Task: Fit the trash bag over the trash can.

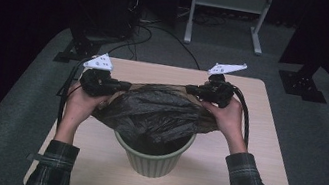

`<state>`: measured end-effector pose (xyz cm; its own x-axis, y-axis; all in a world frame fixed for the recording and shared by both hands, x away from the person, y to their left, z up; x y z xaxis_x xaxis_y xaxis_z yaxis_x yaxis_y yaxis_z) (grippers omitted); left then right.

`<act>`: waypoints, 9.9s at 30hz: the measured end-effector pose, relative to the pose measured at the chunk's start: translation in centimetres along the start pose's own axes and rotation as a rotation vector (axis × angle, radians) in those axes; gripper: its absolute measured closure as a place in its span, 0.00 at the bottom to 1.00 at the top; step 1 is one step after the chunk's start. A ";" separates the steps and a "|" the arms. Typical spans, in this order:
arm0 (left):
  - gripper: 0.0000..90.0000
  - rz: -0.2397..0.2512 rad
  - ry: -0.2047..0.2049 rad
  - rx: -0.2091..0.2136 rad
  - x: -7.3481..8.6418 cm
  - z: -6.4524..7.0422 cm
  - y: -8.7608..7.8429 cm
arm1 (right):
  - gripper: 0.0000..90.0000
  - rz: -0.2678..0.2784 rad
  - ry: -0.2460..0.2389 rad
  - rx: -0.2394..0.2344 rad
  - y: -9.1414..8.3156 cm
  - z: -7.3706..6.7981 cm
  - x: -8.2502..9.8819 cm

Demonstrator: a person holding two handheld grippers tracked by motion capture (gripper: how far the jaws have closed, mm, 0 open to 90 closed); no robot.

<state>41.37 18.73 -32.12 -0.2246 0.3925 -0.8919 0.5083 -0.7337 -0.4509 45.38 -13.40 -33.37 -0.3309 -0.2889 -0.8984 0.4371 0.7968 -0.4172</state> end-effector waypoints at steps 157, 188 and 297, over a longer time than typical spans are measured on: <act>1.00 -0.093 -0.087 0.041 4.2 -0.1 1.1 | 0.95 -0.222 -0.166 -0.297 1.1 -18.6 18.8; 1.00 -0.071 -0.080 0.025 3.6 -0.5 0.6 | 0.66 0.145 -0.065 0.050 -6.7 -5.8 -0.1; 1.00 -0.120 -0.138 0.045 6.9 -0.9 2.8 | 1.00 0.058 -0.224 -0.346 -4.6 -21.4 5.7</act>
<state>42.01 19.93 -39.53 -0.3945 0.4013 -0.8266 0.4338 -0.7117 -0.5526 23.58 -7.33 -33.59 -0.1070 -0.3165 -0.9425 0.1298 0.9354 -0.3289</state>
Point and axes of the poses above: each handheld gripper's, and its own axes: y roughly forward along the jaws, x roughly out of its underside, z roughly to its right, the point moved 3 cm from there along y, roughly forward along the jaws, and after that the axes turned 5 degrees about z, right-handed, at the moved point
